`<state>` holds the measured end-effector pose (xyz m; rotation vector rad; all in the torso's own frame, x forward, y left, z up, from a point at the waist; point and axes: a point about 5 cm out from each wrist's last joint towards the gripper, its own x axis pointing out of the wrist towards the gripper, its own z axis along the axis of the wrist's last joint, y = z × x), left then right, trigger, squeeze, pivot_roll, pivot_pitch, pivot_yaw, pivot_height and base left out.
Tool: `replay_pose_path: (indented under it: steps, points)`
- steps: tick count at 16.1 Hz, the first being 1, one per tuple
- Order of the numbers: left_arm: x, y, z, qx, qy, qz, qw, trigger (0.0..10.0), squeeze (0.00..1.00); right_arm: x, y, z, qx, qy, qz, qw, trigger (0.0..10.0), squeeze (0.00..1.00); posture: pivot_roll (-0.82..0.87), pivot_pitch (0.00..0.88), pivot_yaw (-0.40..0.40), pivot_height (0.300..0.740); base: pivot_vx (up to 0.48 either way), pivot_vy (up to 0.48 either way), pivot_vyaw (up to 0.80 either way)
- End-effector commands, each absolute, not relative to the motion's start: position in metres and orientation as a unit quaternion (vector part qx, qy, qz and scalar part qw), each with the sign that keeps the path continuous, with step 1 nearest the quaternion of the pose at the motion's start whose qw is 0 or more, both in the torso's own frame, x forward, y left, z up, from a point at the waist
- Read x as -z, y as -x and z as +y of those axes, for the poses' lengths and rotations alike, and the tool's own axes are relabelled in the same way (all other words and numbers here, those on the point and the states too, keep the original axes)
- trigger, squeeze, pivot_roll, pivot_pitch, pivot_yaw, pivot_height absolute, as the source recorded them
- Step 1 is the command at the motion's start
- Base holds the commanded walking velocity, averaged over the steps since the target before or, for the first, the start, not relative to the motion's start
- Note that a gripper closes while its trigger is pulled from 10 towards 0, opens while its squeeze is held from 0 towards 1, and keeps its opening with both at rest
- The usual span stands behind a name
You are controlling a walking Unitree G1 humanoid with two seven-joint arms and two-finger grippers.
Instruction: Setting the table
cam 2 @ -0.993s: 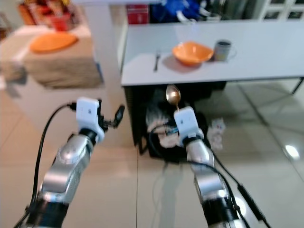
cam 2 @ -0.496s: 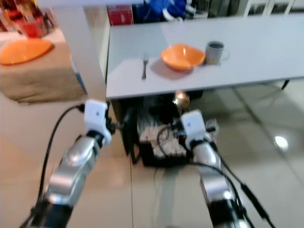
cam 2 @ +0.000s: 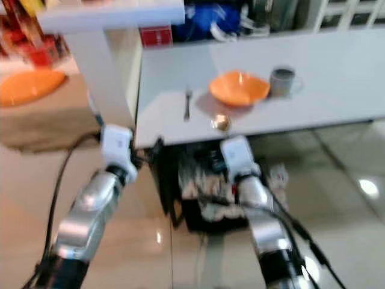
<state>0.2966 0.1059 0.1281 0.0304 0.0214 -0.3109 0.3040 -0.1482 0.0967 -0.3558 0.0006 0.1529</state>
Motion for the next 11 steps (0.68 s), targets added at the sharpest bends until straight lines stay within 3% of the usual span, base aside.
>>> replay_pose_path:
  steps: [1, 9, 11]
  points:
    - [-0.1313, -0.2993, 0.1179, 0.134, -0.022, 0.009, 0.991, 10.0, 0.00, -0.1011, -0.3059, -0.1376, -0.090, 0.173, -0.013, 0.981, 0.0, 0.00, -0.10, 0.000, 0.075, 0.736, 0.461, 0.000, 0.00]
    - [-0.1321, -0.2999, 0.1177, 0.134, -0.026, 0.007, 0.991, 10.0, 0.00, -0.1019, -0.3087, -0.1364, -0.092, 0.175, -0.015, 0.980, 0.0, 0.00, -0.09, 0.000, 0.076, 0.736, 0.462, 0.000, 0.00]
    - [-0.1339, -0.3005, 0.1184, 0.129, -0.021, 0.002, 0.991, 10.0, 0.00, -0.1032, -0.3101, -0.1349, -0.095, 0.174, -0.017, 0.980, 0.0, 0.00, -0.09, 0.000, 0.077, 0.736, 0.189, 0.000, 0.00]
